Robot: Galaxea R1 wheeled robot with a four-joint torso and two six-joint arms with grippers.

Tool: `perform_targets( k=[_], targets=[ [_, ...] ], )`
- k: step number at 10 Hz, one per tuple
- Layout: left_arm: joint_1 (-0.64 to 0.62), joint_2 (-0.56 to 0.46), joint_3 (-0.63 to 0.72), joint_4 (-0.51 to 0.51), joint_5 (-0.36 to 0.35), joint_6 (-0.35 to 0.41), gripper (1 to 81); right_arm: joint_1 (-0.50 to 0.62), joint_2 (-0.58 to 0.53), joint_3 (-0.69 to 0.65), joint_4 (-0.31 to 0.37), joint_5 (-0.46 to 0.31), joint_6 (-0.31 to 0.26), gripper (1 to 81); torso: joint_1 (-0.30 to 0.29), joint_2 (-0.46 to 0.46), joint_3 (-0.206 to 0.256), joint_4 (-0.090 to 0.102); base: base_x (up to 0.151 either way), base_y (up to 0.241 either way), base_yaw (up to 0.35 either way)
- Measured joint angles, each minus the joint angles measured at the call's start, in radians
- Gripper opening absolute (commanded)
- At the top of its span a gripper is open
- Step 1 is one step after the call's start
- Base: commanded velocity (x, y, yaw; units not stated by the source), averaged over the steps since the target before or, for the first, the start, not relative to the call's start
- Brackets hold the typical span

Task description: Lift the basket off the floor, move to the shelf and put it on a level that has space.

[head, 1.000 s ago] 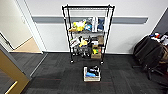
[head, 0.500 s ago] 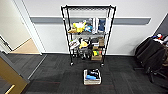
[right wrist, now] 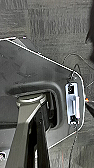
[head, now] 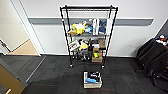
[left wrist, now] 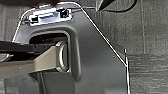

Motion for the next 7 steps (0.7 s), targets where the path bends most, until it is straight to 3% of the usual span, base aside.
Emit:
perform_targets(
  k=[7],
  targets=[
    [0.000,0.006,-0.002,0.000,0.000,0.000,81.1,0.000,0.000,-0.005,0.000,0.000,0.000,81.1,0.000,0.000,0.000,0.000,0.146,-0.064,0.000]
  ],
)
